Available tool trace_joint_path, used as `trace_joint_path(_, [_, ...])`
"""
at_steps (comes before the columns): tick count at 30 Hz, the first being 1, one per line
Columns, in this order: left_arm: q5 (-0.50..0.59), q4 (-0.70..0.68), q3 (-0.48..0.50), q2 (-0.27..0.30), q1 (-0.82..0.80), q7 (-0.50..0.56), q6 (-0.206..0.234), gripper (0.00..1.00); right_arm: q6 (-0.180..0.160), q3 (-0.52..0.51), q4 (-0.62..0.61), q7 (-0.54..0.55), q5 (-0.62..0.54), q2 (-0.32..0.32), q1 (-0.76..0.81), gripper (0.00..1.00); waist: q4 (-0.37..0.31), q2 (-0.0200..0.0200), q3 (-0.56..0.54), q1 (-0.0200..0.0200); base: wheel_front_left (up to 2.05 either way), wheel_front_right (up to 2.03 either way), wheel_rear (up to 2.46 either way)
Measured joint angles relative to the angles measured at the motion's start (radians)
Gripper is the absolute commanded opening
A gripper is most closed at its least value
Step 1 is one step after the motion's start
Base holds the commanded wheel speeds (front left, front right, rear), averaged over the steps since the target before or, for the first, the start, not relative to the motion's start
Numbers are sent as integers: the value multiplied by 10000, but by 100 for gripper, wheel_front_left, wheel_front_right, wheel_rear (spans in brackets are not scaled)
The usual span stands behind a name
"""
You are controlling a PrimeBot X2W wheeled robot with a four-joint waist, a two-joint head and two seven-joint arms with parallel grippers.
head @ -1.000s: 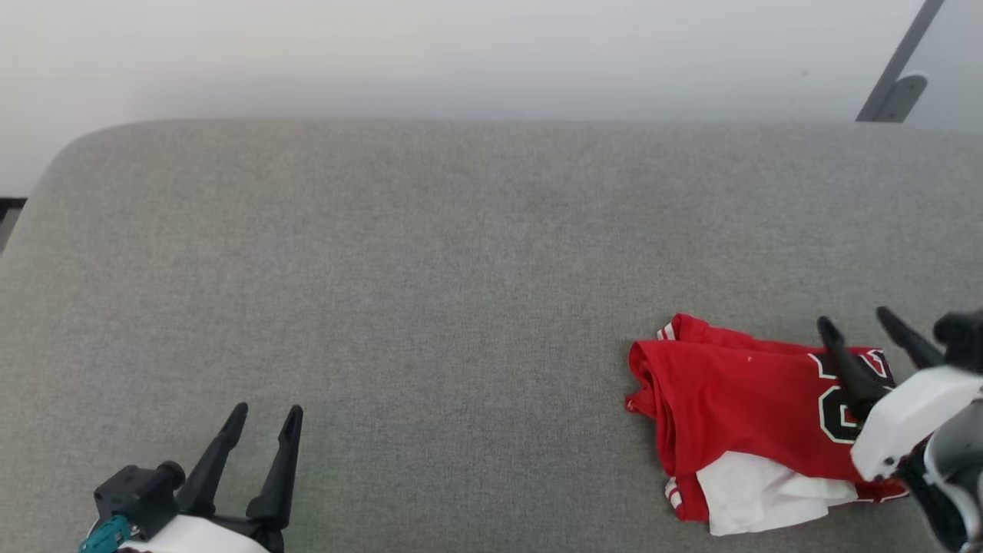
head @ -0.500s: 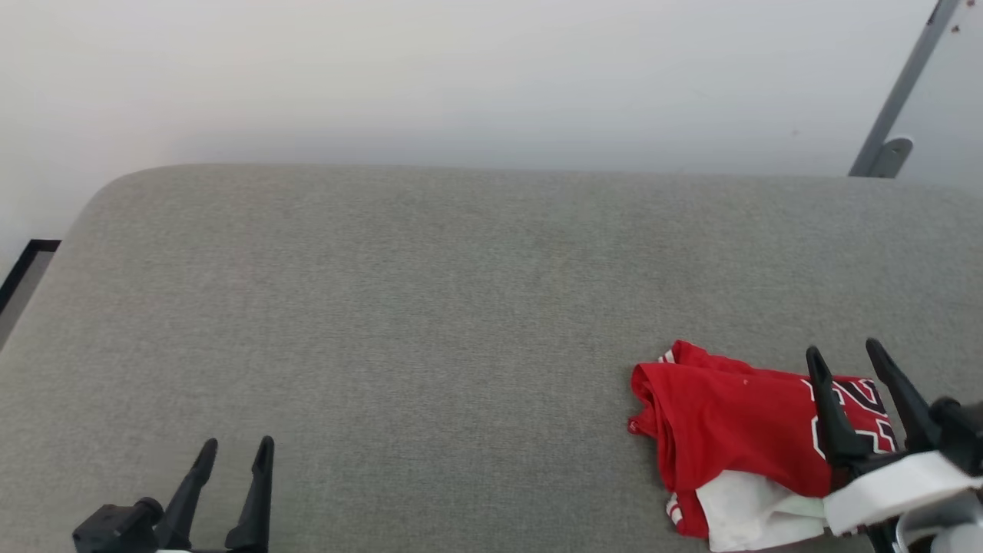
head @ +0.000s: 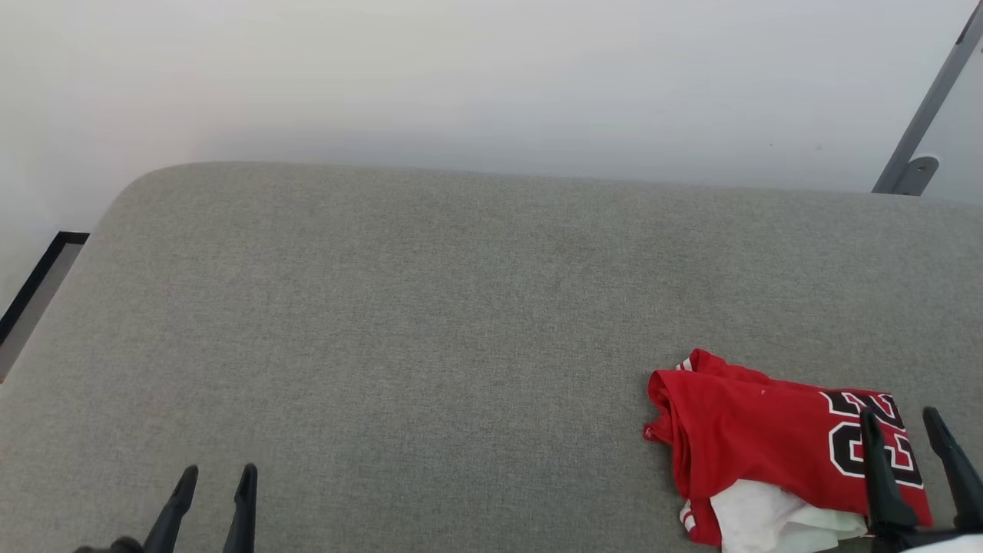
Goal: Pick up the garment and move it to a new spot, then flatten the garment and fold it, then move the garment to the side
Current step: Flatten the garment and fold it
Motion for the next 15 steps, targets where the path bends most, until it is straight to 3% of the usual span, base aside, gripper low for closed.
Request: trace_joint_path(15, [146,-391,58,-2,250,0,0,100,0,-140,-504,539,-92,291,286,100,3,0,260,0,0,0,0])
